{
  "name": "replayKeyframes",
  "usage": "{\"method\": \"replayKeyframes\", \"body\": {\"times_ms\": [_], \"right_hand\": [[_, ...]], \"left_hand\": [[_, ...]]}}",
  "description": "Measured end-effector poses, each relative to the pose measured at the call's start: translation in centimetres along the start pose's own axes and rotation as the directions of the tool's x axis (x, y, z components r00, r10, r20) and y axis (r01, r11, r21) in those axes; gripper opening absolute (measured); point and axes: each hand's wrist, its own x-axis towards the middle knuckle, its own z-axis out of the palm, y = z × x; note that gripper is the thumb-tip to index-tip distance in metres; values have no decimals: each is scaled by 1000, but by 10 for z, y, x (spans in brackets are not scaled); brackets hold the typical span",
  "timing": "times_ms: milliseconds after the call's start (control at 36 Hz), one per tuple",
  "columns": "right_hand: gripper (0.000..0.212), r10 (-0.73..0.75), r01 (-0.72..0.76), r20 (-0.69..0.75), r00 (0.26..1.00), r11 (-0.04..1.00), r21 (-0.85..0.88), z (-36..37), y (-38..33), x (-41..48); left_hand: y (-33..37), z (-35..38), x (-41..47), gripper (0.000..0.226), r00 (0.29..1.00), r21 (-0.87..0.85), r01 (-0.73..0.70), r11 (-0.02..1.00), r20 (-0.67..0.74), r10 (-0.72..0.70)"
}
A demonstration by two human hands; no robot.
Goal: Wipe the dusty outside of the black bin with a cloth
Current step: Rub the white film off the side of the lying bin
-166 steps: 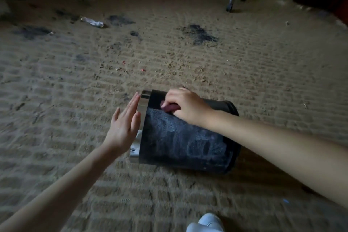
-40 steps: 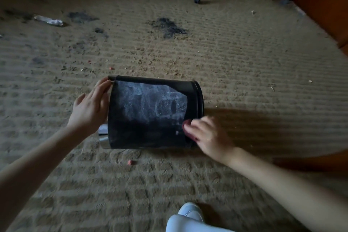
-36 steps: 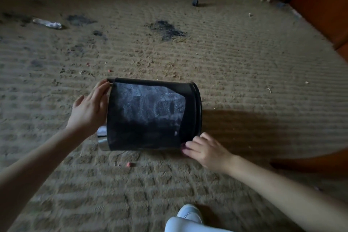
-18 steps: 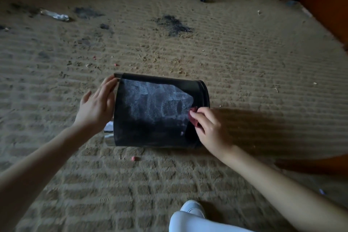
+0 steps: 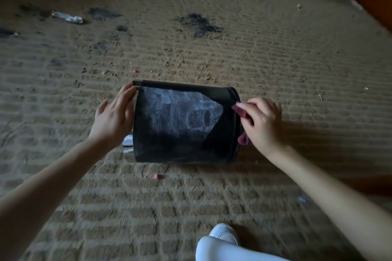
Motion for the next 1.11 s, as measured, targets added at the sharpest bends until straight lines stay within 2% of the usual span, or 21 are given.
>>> {"method": "replayKeyframes", "body": {"times_ms": [56,194,278,333,389,444,500,611,694,861,917,944,1028,1056,1111], "right_hand": [[25,65,-69,51,997,995,67,13,-9,-12],[31,12,-24,80,997,989,149,22,-53,-39],[26,-186,161,124,975,969,189,31,-79,-52],[26,-348,307,220,911,930,201,41,-91,-64],[23,-417,372,272,867,906,201,46,-92,-71],[26,-395,346,248,885,913,216,38,-84,-63],[23,-327,295,153,932,934,199,22,-71,-44],[27,-47,46,8,999,994,100,1,-27,2],[26,79,-81,51,996,996,35,7,-12,15],[29,93,-101,91,991,991,87,22,-51,-13],[30,45,-58,99,994,990,129,24,-72,-28],[30,-25,6,128,991,988,151,27,-84,-37],[23,-301,254,301,905,950,184,44,-114,-68],[18,-337,287,330,882,939,192,48,-117,-75],[17,-316,256,304,899,941,220,46,-112,-78]], "left_hand": [[0,0,0,50,1000,4,-5,1000,-3,5],[0,3,-3,49,1000,11,-7,1000,-9,7],[1,1,-1,49,1000,12,-4,1000,-14,4],[3,1,0,48,1000,8,3,1000,-16,-2],[4,1,1,47,1000,2,17,1000,-18,-17],[3,2,1,48,999,0,25,1000,-20,-25],[2,3,0,50,1000,-6,20,1000,-18,-20],[1,3,-2,50,1000,-13,6,1000,-23,-7],[1,2,-2,50,1000,-11,8,1000,-24,-9],[-1,4,-6,49,999,0,-20,1000,-26,20],[-2,4,-6,49,1000,1,-17,1000,-26,17],[-1,4,-5,49,1000,4,-12,1000,-25,13],[0,2,-2,49,1000,22,-8,1000,-16,8],[0,2,-1,49,1000,29,-8,1000,-13,8],[-1,2,-2,50,1000,34,-10,999,-14,10]]}}
